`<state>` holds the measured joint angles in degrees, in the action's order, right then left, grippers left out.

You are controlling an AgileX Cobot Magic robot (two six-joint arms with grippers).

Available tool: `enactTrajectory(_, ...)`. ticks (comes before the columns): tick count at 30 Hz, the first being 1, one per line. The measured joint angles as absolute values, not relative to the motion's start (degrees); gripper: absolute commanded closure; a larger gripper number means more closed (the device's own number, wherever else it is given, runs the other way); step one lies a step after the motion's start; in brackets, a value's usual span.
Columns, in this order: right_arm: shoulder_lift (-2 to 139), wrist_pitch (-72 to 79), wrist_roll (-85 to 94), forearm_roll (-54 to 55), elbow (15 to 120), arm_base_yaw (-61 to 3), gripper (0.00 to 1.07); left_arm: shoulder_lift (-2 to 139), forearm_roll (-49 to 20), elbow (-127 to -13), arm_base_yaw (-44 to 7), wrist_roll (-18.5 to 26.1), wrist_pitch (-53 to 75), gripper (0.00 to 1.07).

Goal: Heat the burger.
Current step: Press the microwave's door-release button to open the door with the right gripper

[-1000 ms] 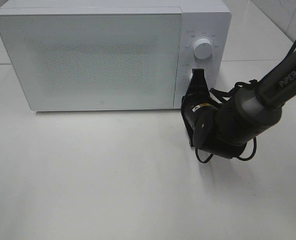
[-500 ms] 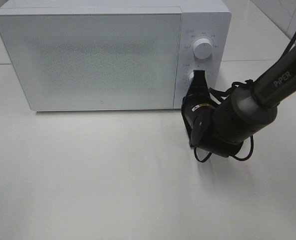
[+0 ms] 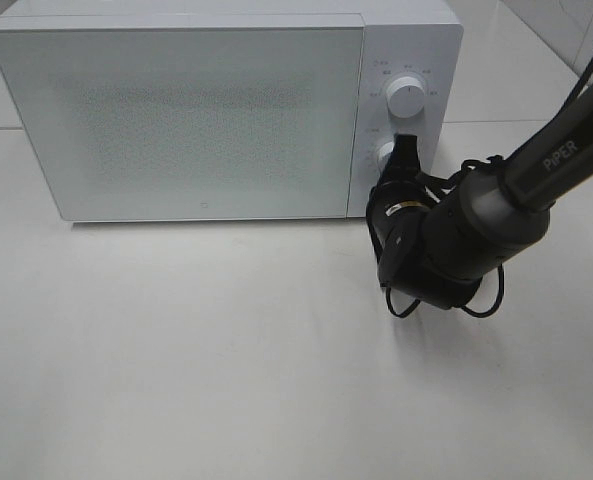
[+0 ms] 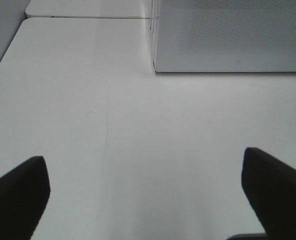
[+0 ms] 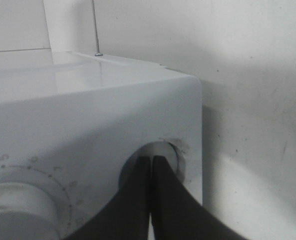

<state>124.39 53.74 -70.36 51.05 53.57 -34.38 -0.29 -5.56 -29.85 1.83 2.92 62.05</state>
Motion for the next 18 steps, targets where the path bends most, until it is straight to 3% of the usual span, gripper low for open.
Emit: enactTrajectory(18, 127.37, 54.14, -68.75, 58.04, 58.27, -35.41, 1.07, -0.29, -5.56, -29.85, 1.83, 2.92, 62.05, 0.08)
